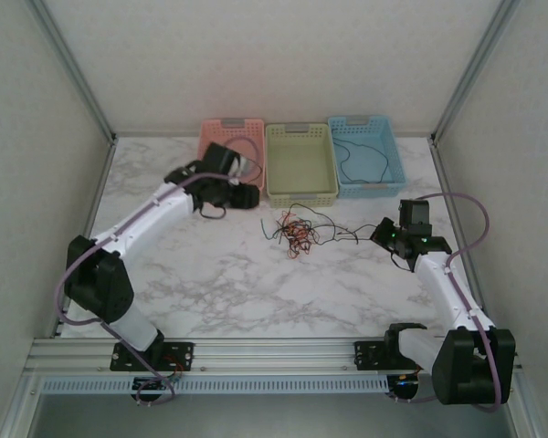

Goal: Untangle the cables

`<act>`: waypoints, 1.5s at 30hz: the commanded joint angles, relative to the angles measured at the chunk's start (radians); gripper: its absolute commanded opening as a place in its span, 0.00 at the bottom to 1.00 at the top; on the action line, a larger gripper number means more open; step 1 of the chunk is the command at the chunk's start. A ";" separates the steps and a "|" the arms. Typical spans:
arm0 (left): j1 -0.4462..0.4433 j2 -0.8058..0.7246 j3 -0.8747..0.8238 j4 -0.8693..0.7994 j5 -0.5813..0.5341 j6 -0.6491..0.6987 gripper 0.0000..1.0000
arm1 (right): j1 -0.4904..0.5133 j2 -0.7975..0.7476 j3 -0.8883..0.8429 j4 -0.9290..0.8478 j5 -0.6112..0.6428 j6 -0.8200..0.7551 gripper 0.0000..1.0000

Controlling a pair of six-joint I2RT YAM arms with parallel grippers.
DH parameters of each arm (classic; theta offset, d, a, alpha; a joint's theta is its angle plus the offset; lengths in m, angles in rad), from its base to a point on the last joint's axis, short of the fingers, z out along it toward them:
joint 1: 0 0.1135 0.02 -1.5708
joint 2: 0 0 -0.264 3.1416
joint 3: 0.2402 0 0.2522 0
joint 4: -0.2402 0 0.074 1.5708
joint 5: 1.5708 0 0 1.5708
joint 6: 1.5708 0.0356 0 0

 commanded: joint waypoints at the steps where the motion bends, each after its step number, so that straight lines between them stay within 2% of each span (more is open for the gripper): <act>1: -0.071 -0.014 -0.143 0.107 -0.006 0.072 0.51 | 0.010 -0.016 0.000 -0.002 -0.019 -0.010 0.00; 5: -0.132 -0.019 -0.235 0.166 -0.051 0.156 0.54 | 0.011 -0.015 0.000 -0.002 -0.017 -0.010 0.00; 9: -0.174 0.046 -0.276 0.258 -0.095 0.243 0.57 | 0.011 -0.029 -0.002 -0.003 -0.014 -0.010 0.00; 14: -0.184 0.070 -0.340 0.431 -0.061 0.326 0.58 | 0.012 -0.024 0.000 -0.004 -0.018 -0.010 0.00; 20: -0.180 0.153 -0.276 0.407 -0.061 0.385 0.54 | 0.012 -0.024 0.001 -0.004 -0.017 -0.010 0.00; 25: -0.170 0.200 -0.270 0.429 -0.015 0.358 0.51 | 0.012 -0.026 0.002 -0.008 -0.008 -0.011 0.00; 29: -0.170 0.217 -0.271 0.456 -0.022 0.358 0.49 | 0.012 -0.025 0.002 -0.008 -0.009 -0.012 0.00; 33: -0.164 0.227 -0.267 0.478 -0.044 0.357 0.38 | 0.012 -0.026 0.004 -0.013 0.003 -0.010 0.00; 36: -0.147 0.217 -0.286 0.507 -0.017 0.336 0.33 | 0.012 -0.029 0.004 -0.013 -0.001 -0.010 0.00; 45: -0.144 0.173 -0.304 0.467 -0.044 0.330 0.14 | 0.012 -0.037 0.003 -0.014 0.004 -0.010 0.00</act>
